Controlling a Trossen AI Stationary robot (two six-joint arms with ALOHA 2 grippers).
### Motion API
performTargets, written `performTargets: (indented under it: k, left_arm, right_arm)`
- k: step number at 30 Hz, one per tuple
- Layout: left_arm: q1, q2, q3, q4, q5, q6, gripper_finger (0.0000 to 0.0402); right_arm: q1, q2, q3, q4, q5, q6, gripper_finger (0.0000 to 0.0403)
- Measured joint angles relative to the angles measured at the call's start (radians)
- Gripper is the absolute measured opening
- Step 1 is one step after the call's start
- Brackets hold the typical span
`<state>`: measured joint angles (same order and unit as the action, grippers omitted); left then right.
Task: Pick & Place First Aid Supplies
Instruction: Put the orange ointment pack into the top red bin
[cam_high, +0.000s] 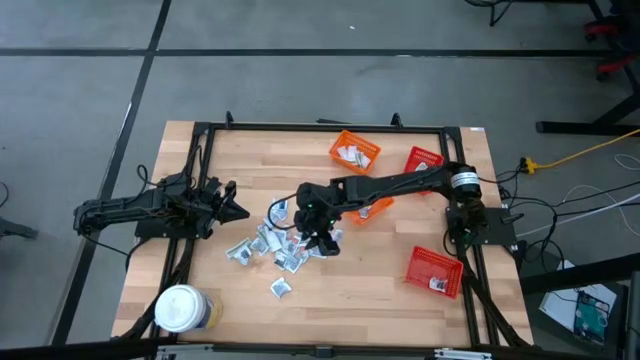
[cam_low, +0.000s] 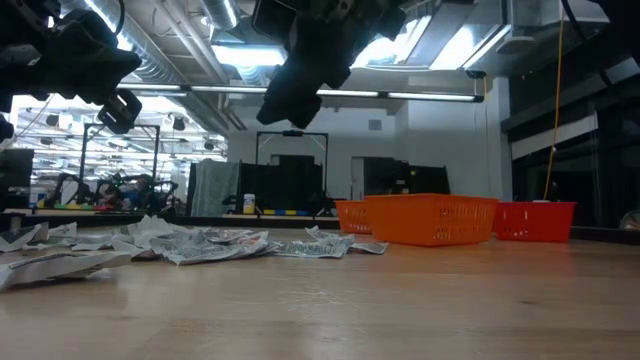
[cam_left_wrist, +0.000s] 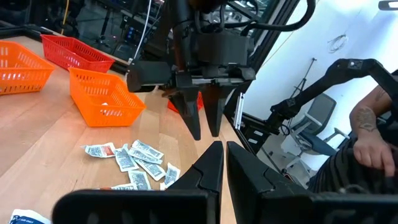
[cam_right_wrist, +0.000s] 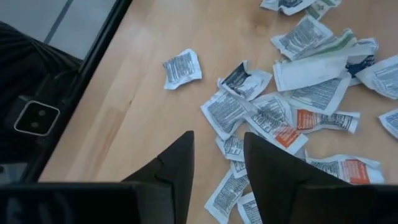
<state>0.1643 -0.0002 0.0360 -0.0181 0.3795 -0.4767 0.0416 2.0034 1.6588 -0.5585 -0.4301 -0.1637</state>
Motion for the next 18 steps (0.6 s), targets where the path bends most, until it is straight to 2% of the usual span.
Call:
performTargets:
  k: [11,18]
  left_arm:
    - [0.0,0.0,0.0,0.0,0.0,0.0,0.0016]
    - [0.0,0.0,0.0,0.0,0.0,0.0,0.0015]
  right_arm:
    - [0.012,0.008,0.0,0.039,0.002,-0.06,0.0139]
    - [0.013,0.073,0.0,0.132,0.001,-0.072,0.0139]
